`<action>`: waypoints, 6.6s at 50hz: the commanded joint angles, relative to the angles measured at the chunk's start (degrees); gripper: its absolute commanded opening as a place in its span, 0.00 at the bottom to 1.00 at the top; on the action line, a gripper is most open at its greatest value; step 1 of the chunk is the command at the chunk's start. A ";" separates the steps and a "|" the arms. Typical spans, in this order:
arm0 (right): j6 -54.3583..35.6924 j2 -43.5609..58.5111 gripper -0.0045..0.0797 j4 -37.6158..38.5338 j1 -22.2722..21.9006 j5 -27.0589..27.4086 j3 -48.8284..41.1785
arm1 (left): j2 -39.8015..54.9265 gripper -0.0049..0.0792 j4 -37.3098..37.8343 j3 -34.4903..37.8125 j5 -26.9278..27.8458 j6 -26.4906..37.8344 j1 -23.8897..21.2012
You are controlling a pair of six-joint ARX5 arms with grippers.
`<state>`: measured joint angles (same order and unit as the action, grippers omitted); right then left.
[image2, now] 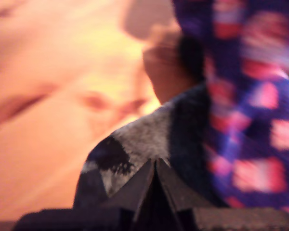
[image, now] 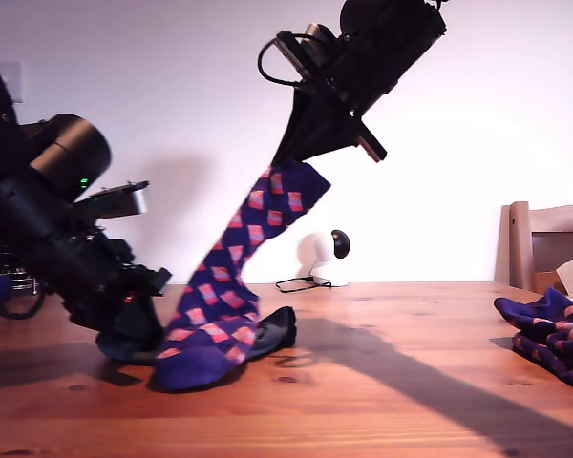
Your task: Fold the socks in front of you. After folding them, place them to the right side.
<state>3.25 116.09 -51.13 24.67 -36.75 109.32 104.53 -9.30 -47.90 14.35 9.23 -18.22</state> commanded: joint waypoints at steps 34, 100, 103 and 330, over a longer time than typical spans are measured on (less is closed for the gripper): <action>-0.15 0.96 0.04 -10.03 5.57 -3.61 15.61 | 1.99 0.03 -1.42 -1.01 -1.33 0.22 4.96; -12.33 1.09 0.04 -26.77 6.45 13.51 -3.15 | 1.99 0.03 3.74 -3.34 -12.94 -3.48 10.10; -13.29 1.09 0.04 -26.75 6.08 13.53 -5.03 | 1.99 0.03 3.76 -3.34 -14.49 -3.78 10.12; -1.81 7.82 0.04 -4.81 3.28 36.41 -12.90 | -0.96 0.03 32.02 -13.38 6.60 -8.72 -2.58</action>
<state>1.61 124.29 -56.10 28.05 -0.03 97.08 103.22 23.97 -62.22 20.75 0.05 -20.82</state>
